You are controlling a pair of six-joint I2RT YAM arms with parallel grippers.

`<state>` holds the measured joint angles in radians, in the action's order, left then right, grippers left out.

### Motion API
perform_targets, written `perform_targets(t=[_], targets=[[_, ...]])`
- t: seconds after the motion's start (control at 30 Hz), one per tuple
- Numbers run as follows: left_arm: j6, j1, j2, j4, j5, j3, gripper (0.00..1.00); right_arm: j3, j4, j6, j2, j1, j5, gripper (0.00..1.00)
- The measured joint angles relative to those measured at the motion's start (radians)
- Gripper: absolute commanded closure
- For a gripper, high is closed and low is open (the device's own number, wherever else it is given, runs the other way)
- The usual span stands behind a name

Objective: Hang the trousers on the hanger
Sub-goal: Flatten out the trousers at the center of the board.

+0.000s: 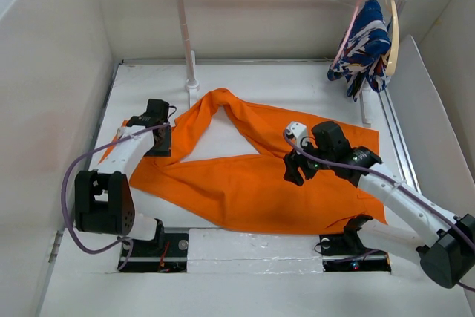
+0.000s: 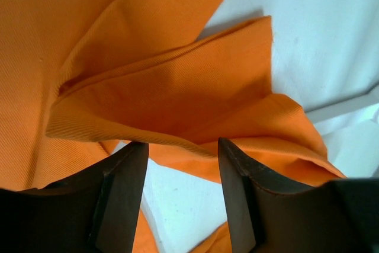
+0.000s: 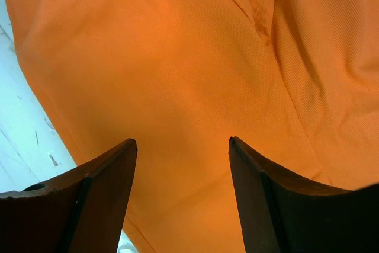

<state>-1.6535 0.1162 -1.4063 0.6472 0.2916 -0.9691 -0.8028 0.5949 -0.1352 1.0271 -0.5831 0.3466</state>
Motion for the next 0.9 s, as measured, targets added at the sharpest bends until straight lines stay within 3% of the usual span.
perform_targets(t=[0.03,0.07,0.13,0.17,0.23,0.4,0.53,0.67,0.9], targets=[[0.003,0.0,-0.008,0.003,0.002,0.0,0.57,-0.001,0.0,0.0,0.0,0.0,-0.002,0.31],[0.005,0.0,-0.011,0.005,0.003,0.0,0.68,-0.002,0.002,0.0,0.0,0.0,-0.003,0.31],[0.019,0.0,-0.031,0.011,0.011,0.0,0.77,-0.003,0.005,0.0,-0.002,0.0,-0.004,0.31],[0.022,0.0,-0.036,0.011,0.014,0.0,0.89,-0.003,0.007,0.0,-0.006,0.0,-0.007,0.31],[0.031,0.0,-0.04,0.01,0.019,0.0,1.0,-0.003,0.008,0.0,-0.019,0.005,-0.011,0.31],[0.099,0.007,-0.062,0.025,0.044,-0.059,1.0,-0.003,0.01,0.0,-0.037,0.034,-0.029,0.32],[0.211,0.031,-0.158,0.061,0.115,-0.354,1.0,-0.003,0.018,0.002,-0.038,0.077,-0.041,0.32],[0.347,0.046,-0.207,-0.006,0.169,-0.663,1.0,-0.002,0.026,0.008,-0.039,0.111,-0.048,0.33],[0.543,0.047,-0.234,-0.051,0.193,-0.976,1.0,-0.002,0.026,0.024,-0.039,0.194,-0.058,0.33]])
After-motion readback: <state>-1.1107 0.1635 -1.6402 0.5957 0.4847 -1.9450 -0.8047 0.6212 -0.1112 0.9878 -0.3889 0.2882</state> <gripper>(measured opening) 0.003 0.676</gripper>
